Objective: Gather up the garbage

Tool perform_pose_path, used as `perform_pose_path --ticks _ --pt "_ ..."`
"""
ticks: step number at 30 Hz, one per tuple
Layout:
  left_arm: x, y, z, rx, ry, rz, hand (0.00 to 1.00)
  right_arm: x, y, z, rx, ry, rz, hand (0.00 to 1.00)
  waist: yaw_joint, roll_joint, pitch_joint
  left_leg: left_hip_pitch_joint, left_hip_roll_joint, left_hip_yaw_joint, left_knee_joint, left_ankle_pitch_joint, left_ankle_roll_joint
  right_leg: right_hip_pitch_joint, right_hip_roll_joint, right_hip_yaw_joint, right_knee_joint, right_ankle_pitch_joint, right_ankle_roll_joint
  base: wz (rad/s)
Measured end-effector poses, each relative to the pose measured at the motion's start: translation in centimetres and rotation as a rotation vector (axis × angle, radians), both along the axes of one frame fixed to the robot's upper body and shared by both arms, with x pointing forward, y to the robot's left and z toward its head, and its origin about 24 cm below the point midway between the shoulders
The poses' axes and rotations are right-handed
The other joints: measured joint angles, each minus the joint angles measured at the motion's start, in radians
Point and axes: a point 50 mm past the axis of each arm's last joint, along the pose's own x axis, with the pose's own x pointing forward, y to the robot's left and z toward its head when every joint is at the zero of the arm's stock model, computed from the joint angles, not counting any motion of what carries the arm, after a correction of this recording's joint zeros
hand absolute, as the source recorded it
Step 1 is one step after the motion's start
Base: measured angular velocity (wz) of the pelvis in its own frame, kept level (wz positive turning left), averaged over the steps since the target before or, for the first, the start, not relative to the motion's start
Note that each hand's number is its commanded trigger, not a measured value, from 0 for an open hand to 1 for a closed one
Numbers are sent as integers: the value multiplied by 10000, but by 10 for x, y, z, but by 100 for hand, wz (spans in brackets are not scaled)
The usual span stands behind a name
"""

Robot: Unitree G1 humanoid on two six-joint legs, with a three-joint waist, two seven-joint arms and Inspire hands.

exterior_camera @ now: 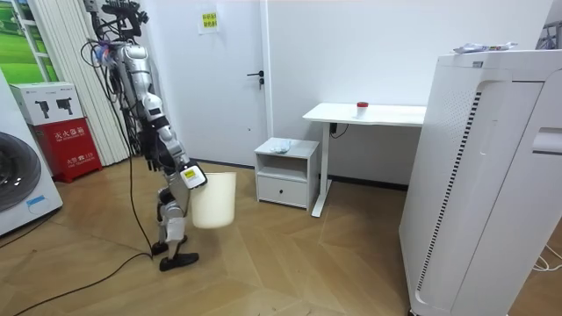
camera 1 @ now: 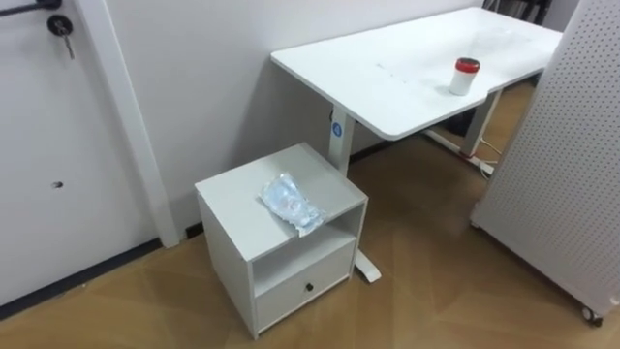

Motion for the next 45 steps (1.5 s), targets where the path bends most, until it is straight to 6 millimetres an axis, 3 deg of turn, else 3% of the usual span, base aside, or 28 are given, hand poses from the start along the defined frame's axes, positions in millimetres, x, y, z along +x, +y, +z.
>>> perform_pose_path --ticks 2,5,6,7,8,10,12,14,16,17,18,23,24,25,27,28,29,31,32,34,36,37,38,40,41,42,43,45 --pt "-5 0 0 -60 210 142 0 -1 0 0 50 26 17 100 16 41 -33 -40 147 25 525 -326 -105 -73 28 -7 451 -391 -143 -3" --pt "-3 0 0 -109 219 199 0 -1 -2 0 28 -21 -3 100 -78 15 -95 -546 175 106 1069 -275 -227 -339 18 -41 632 -518 -261 21" --pt "-1 1 0 -71 180 183 0 1 -1 0 57 -72 -26 100 -209 -40 -90 -1231 204 358 2224 59 -508 -317 -8 5 588 -541 -276 48" --pt "-1 1 0 -60 182 171 0 2 0 0 56 -77 -49 100 -282 -105 6 -1701 193 406 3085 371 -542 -224 -37 122 580 -565 -305 48" --pt "-2 -1 0 -118 206 151 0 -2 -2 0 -3 -36 -267 100 -268 -203 -48 -2259 104 387 3403 471 -436 -57 -214 220 560 -692 -315 27" --pt "-6 -5 -1 -218 267 169 0 -10 -7 1 -73 98 -684 100 -219 -175 -62 -2954 -43 495 2103 588 -523 174 -237 619 551 -925 -294 18" --pt "-12 -4 0 -188 350 246 0 -18 -9 0 -106 452 -796 100 231 -149 -78 -3650 -45 445 -71 1810 -706 406 -291 1129 573 -1229 -191 -22" --pt "-18 -6 0 -214 383 413 0 -18 -10 0 -118 536 -746 100 461 -185 -106 -3788 24 510 -690 2807 -678 568 -486 1384 547 -1480 -44 -52" --pt "-17 -8 -1 -288 227 408 0 -21 -13 1 -176 613 -742 100 497 -197 -171 -3678 -136 763 -469 3338 -272 851 -746 1484 306 -1664 243 -37" --pt "-14 -9 -1 -306 0 381 0 -21 -13 1 -217 637 -736 100 539 -298 -228 -3676 -248 998 -25 3146 41 1076 -929 1529 130 -1704 482 -37" --pt "-13 -8 -1 -303 -128 387 0 -19 -12 1 -278 596 -696 100 539 -361 -190 -3742 -323 1177 576 2677 294 1295 -1149 1503 28 -1779 644 -35" --pt "21 -3 0 -216 -1277 450 0 -12 -13 3 -499 439 -249 100 517 -471 -154 -3441 -543 1584 1773 1111 606 1239 -1783 1488 1770 -1640 944 -16" --pt "27 -1 0 -120 -1503 402 0 -6 -12 3 -524 213 -200 100 471 -537 -158 -3184 -678 1668 1771 843 680 764 -2043 1474 3185 -1351 1281 -8" --pt "32 0 1 -64 -1653 388 0 -4 -12 4 -547 117 -185 100 471 -555 -155 -3042 -726 1691 1775 723 711 483 -2163 1445 3907 -1056 1294 -4" --pt "44 5 3 345 -2109 331 0 2 -11 5 -599 -144 -98 100 489 -479 -110 -2422 -752 1621 1702 309 748 -467 -2451 1254 6144 1002 995 -5" --pt "46 7 4 476 -2201 308 0 4 -10 6 -604 -262 -44 100 499 -468 -113 -2277 -723 1591 1631 238 741 -705 -2443 1277 6553 1402 893 -14" --pt "53 10 6 743 -2472 340 0 12 -8 7 -569 -543 59 100 574 -391 -143 -2027 -672 1534 1426 159 698 -1336 -2383 1216 7251 1314 881 -8" --pt "58 11 7 1025 -2732 293 0 21 -7 9 -557 -957 187 100 513 -277 -79 -1675 -468 1369 1097 154 656 -2191 -2004 972 7281 411 711 9" --pt "66 11 9 1110 -3022 78 0 26 -6 10 -532 -1163 212 100 497 -217 -62 -1508 -320 1253 868 172 595 -2666 -1661 831 6465 -46 673 21" --pt "78 10 12 1162 -3558 -81 0 26 -6 11 -497 -1323 247 100 426 -134 -21 -1283 -125 1050 597 191 495 -2768 -1194 605 3996 -252 628 45" --pt "88 7 14 1154 -3975 -306 0 26 -6 11 -515 -1422 181 100 289 -119 -18 -1037 -99 1050 359 174 404 -2641 -922 478 1417 262 527 63" --pt "94 3 14 1071 -4129 -461 0 22 -6 10 -584 -1403 190 100 133 64 -74 -909 -5 991 317 167 308 -2528 -704 471 1012 884 498 43" --pt "98 2 16 1061 -4399 -576 0 23 -7 10 -642 -1383 224 100 186 62 -169 -780 23 965 51 262 155 -2380 -583 485 653 935 458 20" --pt "106 3 19 1242 -4794 -548 0 27 -6 10 -682 -1551 440 100 179 220 -119 -754 82 920 -81 341 19 -2081 -455 603 148 1131 346 -15" --pt "112 4 21 1383 -5062 -542 0 28 -2 10 -654 -1679 566 100 81 61 50 -1159 119 857 457 424 -200 -1836 -492 1242 -181 1212 382 29" --pt "122 3 24 1443 -5474 -661 0 26 -3 9 -703 -1628 575 100 -106 78 15 -1576 103 500 -204 667 -360 -1761 -508 1932 -370 1255 456 58" --pt "132 1 28 1425 -5855 -827 0 26 -5 10 -774 -1643 546 100 -289 230 -38 -1833 190 380 -552 1072 -245 -1794 -479 2129 -398 1232 500 50" --pt "154 -2 40 1660 -7049 -1147 0 24 -5 8 -748 -1490 500 100 -41 74 -8 -1793 191 1044 -646 1376 -149 -2051 -523 2242 -346 1144 677 -26"
